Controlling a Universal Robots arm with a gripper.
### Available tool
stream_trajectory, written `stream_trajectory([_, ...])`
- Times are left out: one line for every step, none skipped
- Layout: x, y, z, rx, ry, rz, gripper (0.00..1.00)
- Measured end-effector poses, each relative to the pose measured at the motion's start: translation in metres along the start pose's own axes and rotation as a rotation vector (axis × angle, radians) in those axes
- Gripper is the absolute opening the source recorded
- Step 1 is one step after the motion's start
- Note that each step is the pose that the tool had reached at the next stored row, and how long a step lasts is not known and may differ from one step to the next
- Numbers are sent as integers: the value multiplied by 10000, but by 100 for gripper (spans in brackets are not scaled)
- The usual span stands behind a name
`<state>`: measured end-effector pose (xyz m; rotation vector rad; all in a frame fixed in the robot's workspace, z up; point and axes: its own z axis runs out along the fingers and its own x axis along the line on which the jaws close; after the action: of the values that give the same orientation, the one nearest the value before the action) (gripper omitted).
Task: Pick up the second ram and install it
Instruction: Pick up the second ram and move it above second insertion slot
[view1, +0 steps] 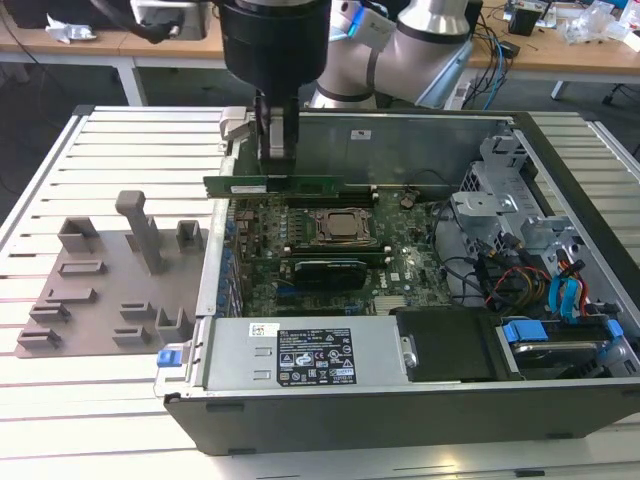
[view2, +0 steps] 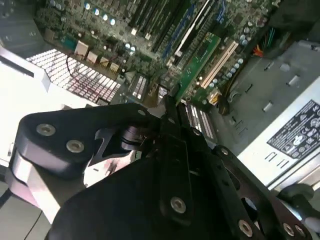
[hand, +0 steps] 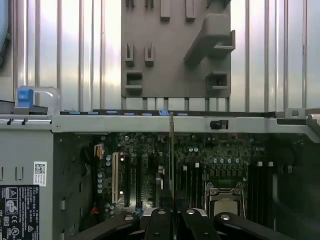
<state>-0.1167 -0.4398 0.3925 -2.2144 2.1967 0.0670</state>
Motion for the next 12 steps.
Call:
stream_trajectory([-17,-40,18,-11,-1,1,13])
stream_trajectory([-30,-68,31,-20,0,3,13])
stream_trajectory([-50,-116,55,-33,1,4,13])
stream_trajectory([-85,-200,101,-54,0,4,13])
stream_trajectory([-115,-280,142,-75,-1,7,13])
stream_trajectory([-138,-349,177,-97,1,11,13])
stream_trajectory([-155,-391,203,-105,-1,10,13])
stream_trajectory([-164,-411,220,-107,-2,10,13])
stream_trajectory([-179,-453,261,-112,0,13,13])
stream_trajectory([-188,-487,289,-116,-1,14,13])
stream_trajectory([-197,-531,322,-122,-2,14,13])
stream_trajectory([-206,-573,356,-127,-1,14,13])
